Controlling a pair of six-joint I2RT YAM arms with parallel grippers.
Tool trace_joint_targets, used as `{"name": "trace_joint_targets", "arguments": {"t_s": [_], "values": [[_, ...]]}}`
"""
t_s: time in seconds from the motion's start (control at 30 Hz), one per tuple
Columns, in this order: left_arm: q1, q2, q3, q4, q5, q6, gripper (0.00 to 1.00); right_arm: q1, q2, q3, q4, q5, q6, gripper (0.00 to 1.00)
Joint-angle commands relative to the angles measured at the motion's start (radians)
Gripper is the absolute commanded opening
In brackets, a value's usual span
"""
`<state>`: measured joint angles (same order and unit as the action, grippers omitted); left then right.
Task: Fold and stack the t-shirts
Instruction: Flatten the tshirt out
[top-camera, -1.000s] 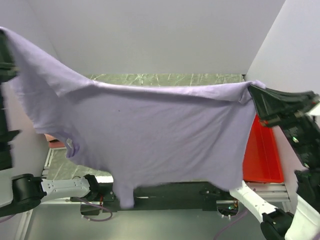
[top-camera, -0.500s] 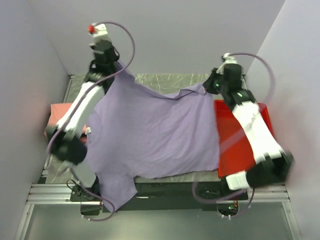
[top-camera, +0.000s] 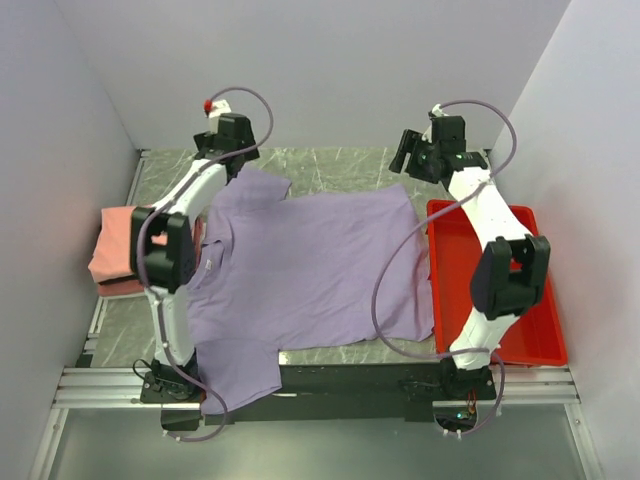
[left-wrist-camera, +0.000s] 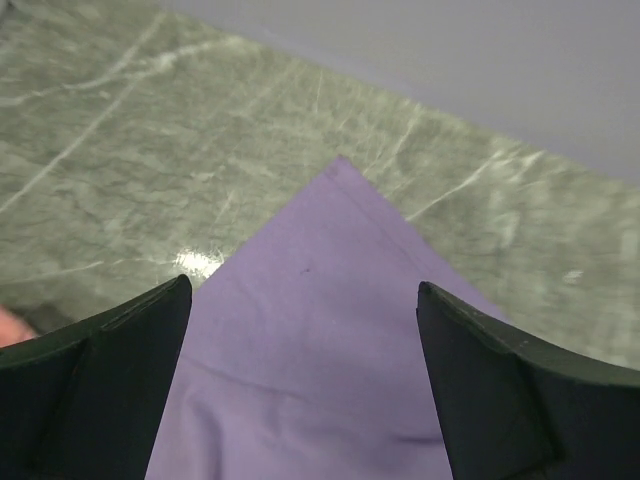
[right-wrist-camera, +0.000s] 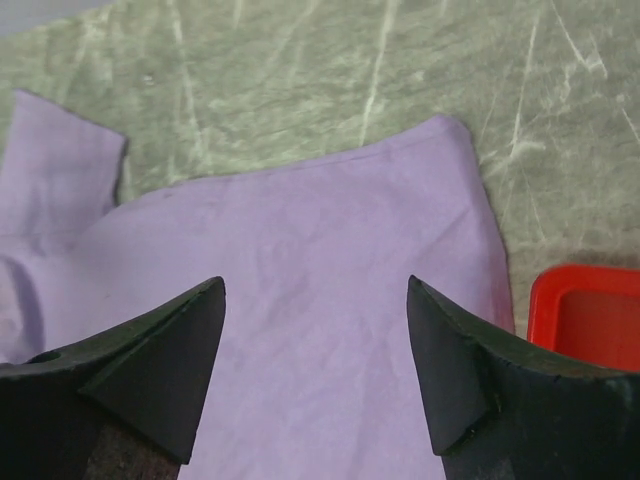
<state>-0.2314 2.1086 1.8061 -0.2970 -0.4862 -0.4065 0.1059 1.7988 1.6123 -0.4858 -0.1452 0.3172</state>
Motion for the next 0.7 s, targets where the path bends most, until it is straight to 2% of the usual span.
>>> {"name": "trace_joint_targets", "arguments": {"t_s": [0.0,0.17,0.27,0.43,0.57,0.67], "values": [[-0.003,-0.203,-0.059,0.104,0.004,-0.087,0.99,0.018,-0.104,-0.057,0.035,-0.027,-0.001,0.80],[-0.005,-0.291,-0.160,0.006,0.047,-0.169,0.99,0.092,-0.153,-0.156,0.027,-0.010,-0.024,0.82],[-0.009,-0.341,-0.288,0.018,0.089,-0.198,0.99,0.130,-0.174,-0.198,0.023,0.015,-0.017,0.82],[-0.025,-0.392,-0.408,-0.010,0.101,-0.252,0.99,0.173,-0.194,-0.296,0.044,0.051,0.020,0.83],[-0.034,-0.407,-0.533,0.028,0.121,-0.258,0.99,0.181,-0.150,-0.327,0.050,0.064,0.022,0.84],[-0.032,-0.375,-0.534,0.010,0.129,-0.265,0.99,0.179,-0.087,-0.299,0.017,0.111,0.019,0.84]]}}
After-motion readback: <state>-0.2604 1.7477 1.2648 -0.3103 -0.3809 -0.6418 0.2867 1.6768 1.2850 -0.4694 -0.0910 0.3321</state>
